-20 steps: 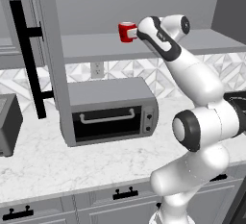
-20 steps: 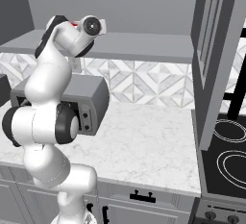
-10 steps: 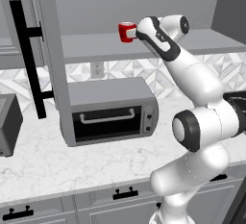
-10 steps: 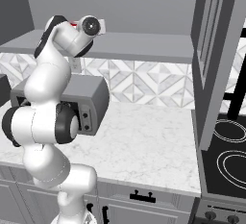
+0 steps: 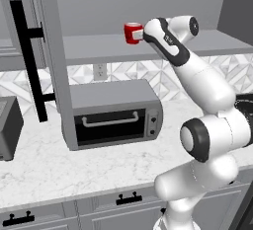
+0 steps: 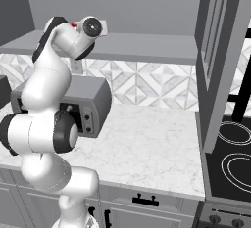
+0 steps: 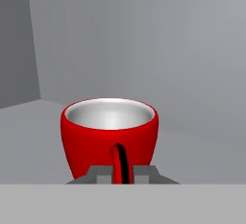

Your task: Gather all objects into one cabinet and sort the glasses and bowls to opposite sides.

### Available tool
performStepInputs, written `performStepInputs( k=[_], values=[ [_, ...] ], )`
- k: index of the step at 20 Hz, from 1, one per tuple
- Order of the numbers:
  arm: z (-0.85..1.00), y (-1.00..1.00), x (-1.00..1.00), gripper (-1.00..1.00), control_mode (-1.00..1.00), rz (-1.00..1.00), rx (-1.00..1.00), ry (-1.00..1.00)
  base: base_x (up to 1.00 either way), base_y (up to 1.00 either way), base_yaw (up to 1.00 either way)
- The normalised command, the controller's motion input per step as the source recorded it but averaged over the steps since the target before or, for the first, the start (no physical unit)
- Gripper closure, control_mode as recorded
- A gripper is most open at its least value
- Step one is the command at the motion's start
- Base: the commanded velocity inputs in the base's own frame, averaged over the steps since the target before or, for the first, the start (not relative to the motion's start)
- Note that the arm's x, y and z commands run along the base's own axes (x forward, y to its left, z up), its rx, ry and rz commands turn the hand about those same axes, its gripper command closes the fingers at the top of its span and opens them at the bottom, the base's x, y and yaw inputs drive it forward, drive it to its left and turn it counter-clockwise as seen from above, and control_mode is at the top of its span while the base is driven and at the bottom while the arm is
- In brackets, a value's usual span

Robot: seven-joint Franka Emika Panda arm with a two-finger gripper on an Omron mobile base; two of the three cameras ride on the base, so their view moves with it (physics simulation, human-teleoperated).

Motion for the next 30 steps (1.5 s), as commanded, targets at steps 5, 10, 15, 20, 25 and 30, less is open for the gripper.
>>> performStepInputs(
  k=[5,10,15,20,25,30],
  values=[
    [0.22,-0.04,-0.46,1.0,-1.0,-0.06,0.0,0.0,0.0,0.0,0.0],
    [0.19,-0.1,-0.51,1.0,-1.0,-0.08,0.0,0.0,0.0,0.0,0.0],
    [0.04,-0.09,-0.48,1.0,-1.0,-0.07,0.0,0.0,0.0,0.0,0.0],
    [0.0,-0.04,-0.57,1.0,-1.0,-0.09,0.0,0.0,0.0,0.0,0.0],
    [0.06,-0.16,-0.49,1.0,-1.0,-0.23,0.0,0.01,0.0,0.0,0.0],
    [0.25,-0.42,-0.45,1.0,-1.0,-0.28,0.0,0.04,0.0,0.0,0.0]
  ],
)
